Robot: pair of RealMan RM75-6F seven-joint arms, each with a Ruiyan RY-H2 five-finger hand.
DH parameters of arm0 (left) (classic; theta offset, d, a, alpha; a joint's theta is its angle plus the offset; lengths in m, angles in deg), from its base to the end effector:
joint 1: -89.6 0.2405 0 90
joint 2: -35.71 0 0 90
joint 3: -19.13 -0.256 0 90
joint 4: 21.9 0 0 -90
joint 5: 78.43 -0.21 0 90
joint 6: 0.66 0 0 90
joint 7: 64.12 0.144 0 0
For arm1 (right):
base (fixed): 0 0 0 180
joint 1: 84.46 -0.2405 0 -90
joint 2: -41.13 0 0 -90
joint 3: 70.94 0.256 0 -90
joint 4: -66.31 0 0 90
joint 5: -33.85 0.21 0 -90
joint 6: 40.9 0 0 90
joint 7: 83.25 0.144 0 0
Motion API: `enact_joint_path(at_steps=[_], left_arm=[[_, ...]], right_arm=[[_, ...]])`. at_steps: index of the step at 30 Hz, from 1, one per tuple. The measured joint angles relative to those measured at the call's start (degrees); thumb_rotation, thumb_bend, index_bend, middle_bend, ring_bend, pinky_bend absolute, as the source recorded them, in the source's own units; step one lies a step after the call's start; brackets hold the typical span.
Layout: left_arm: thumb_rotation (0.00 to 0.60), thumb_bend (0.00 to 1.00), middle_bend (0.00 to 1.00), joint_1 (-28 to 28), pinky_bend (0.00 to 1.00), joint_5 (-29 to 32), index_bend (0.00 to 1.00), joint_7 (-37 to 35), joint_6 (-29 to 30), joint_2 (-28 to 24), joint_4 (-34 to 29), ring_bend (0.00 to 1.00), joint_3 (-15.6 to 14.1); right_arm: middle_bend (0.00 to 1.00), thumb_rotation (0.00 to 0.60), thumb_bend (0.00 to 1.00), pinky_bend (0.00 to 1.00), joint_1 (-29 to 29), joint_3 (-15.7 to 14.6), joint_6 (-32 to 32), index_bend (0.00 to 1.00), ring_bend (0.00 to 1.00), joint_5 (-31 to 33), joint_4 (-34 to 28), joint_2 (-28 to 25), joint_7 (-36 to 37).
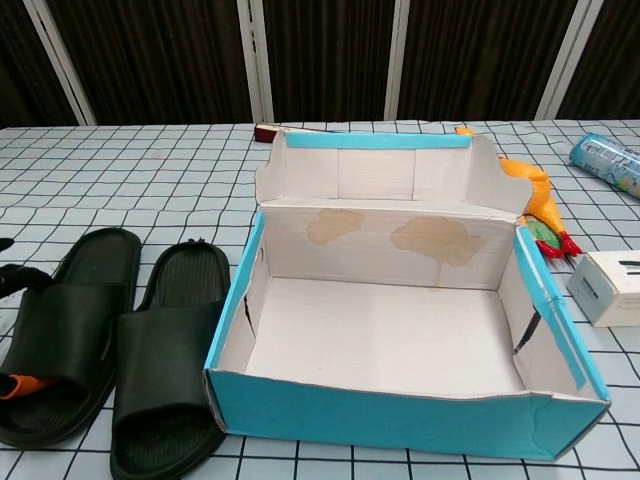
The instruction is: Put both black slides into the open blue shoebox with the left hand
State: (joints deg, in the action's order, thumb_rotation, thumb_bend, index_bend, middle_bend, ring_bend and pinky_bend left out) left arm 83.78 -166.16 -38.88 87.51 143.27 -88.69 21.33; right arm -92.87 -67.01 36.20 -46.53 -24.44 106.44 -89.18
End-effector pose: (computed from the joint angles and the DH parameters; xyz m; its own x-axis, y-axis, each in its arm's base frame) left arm -0.2558 0.1781 -0.0443 0.5109 -0.0317 0.8590 0.8583 -0.0363 -0.5118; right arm -0.3217 -0.2039 0.1448 0.4782 -0.1003 0.8725 -0.8757 0.0213 0.4824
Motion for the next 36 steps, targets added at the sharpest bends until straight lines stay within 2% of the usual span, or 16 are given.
enact_joint_path(at_steps=[9, 16, 22, 25, 30, 36], left_arm=[[0.572, 0.31, 0.33, -0.11, 0.00, -0.60, 0.47, 0.21, 1.13, -0.20, -0.15, 0.01, 0.06], [0.575, 0.31, 0.33, -0.37, 0.00, -1.29, 0.47, 0.02, 2.01, -1.19, -1.43, 0.01, 0.29], [0.575, 0.31, 0.32, -0.54, 0.00, -3.05, 0.46, 1.46, 4.13, -4.37, -5.42, 0.01, 0.60], [0.582, 0.31, 0.32, -0.84, 0.00, -4.68, 0.46, 3.63, 5.32, -7.70, -8.93, 0.01, 0.83], [0.600, 0.31, 0.35, -2.86, 0.00, -8.97, 0.47, 11.38, 5.57, -16.12, -19.25, 0.01, 1.95], [0.600, 0.31, 0.38, -8.21, 0.00, -13.35, 0.48, 23.42, -1.49, -25.91, -30.24, 0.02, 4.29]], right_arm=[[0.21, 0.600, 0.23, 0.20, -0.04, -0.06, 0.00, 0.13, 0.25, -0.13, -0.04, 0.04, -0.11], [0.21, 0.600, 0.22, 0.20, -0.08, -0.09, -0.13, 0.13, 0.25, -0.04, -0.12, 0.04, -0.20], [0.21, 0.600, 0.23, 0.20, -0.08, -0.17, -0.17, 0.13, 0.25, -0.11, -0.32, -0.02, -0.23], [0.21, 0.600, 0.23, 0.20, 0.00, -0.19, 0.06, 0.13, 0.25, -0.29, -0.39, -0.08, 0.03], [0.21, 0.600, 0.23, 0.20, 0.01, -0.31, 0.07, 0.13, 0.26, -0.65, -0.50, -0.19, 0.67], [0.21, 0.600, 0.23, 0.20, 0.10, -0.45, 0.15, 0.13, 0.25, -0.91, -0.60, -0.39, 1.12]])
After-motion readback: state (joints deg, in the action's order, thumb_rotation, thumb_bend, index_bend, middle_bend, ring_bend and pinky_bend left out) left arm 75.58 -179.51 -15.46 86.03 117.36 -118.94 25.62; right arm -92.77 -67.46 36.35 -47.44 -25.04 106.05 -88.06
